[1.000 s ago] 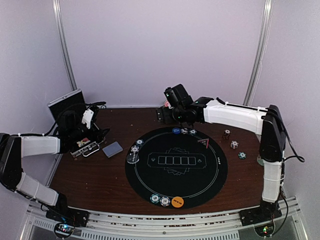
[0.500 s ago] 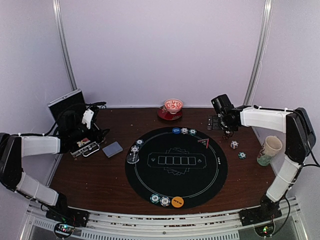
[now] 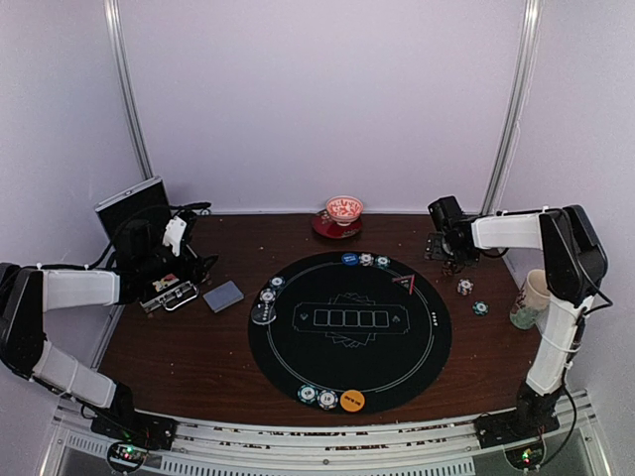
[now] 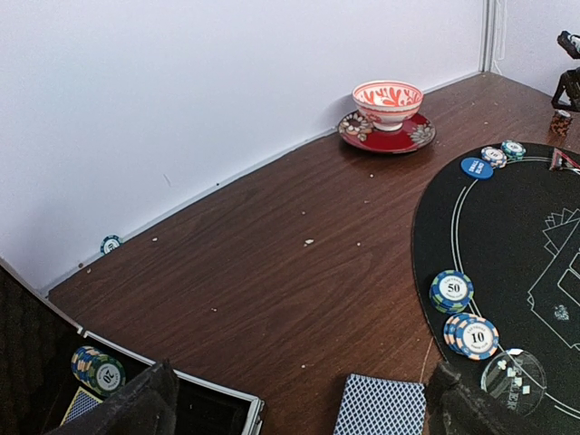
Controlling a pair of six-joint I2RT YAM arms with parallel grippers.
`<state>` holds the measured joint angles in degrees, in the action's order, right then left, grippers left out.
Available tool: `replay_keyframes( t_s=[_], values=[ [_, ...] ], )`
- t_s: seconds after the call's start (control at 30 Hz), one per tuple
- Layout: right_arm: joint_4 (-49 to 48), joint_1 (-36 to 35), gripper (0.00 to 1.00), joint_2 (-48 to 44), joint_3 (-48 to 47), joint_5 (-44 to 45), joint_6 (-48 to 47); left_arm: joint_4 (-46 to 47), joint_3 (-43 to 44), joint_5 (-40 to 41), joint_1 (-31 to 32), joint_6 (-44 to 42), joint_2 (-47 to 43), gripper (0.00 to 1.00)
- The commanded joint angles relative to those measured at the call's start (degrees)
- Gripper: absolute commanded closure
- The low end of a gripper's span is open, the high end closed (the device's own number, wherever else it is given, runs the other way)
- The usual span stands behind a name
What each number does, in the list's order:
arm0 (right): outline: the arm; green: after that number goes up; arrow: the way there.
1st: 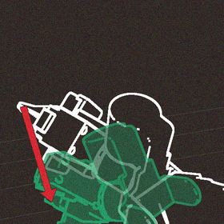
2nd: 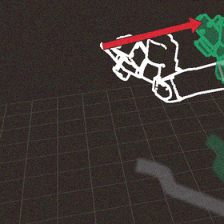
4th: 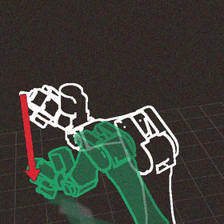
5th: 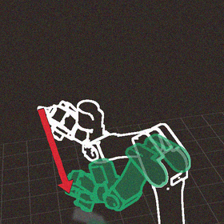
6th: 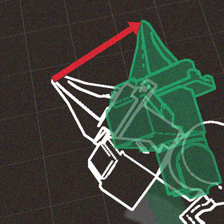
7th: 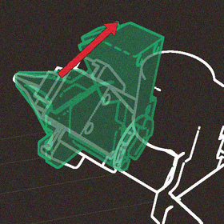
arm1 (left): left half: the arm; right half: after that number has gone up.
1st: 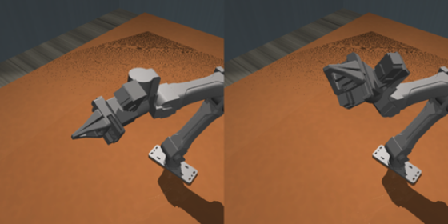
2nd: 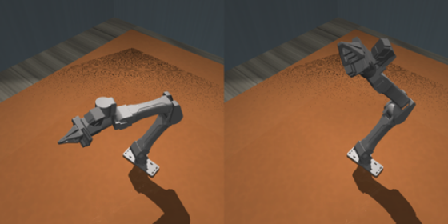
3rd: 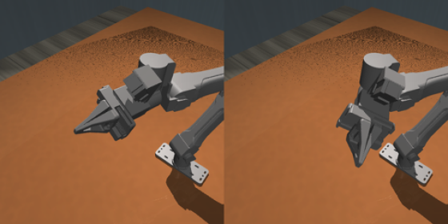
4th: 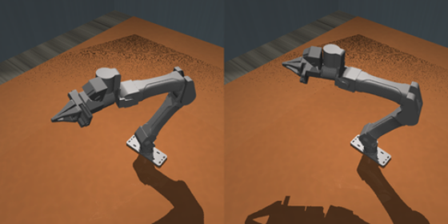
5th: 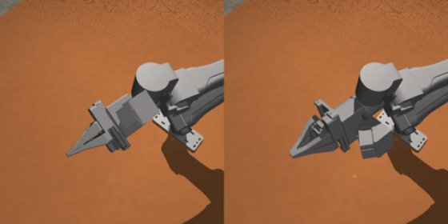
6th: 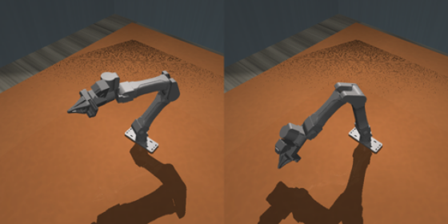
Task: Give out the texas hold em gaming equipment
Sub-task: Pick up the pile of poker chips from the pile of poker chips.
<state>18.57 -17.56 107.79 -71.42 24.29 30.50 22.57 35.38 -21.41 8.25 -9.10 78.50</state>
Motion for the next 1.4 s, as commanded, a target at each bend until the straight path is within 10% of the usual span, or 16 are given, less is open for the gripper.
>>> replay_keyframes(
  t_s=[0.0, 1.37],
  values=[
    [-2.5, 1.6, 0.05, 0.7, -0.2, 0.4, 1.5, 2.1, 1.7, -0.1, -0.1, -0.5, 0.6, 0.02],
    [-5.3, 4.6, 0.34, 3.0, 3.1, -7.0, 2.5, 2.0, 1.5, -0.3, -0.2, -0.3, -0.4, 0.02]
  ],
)
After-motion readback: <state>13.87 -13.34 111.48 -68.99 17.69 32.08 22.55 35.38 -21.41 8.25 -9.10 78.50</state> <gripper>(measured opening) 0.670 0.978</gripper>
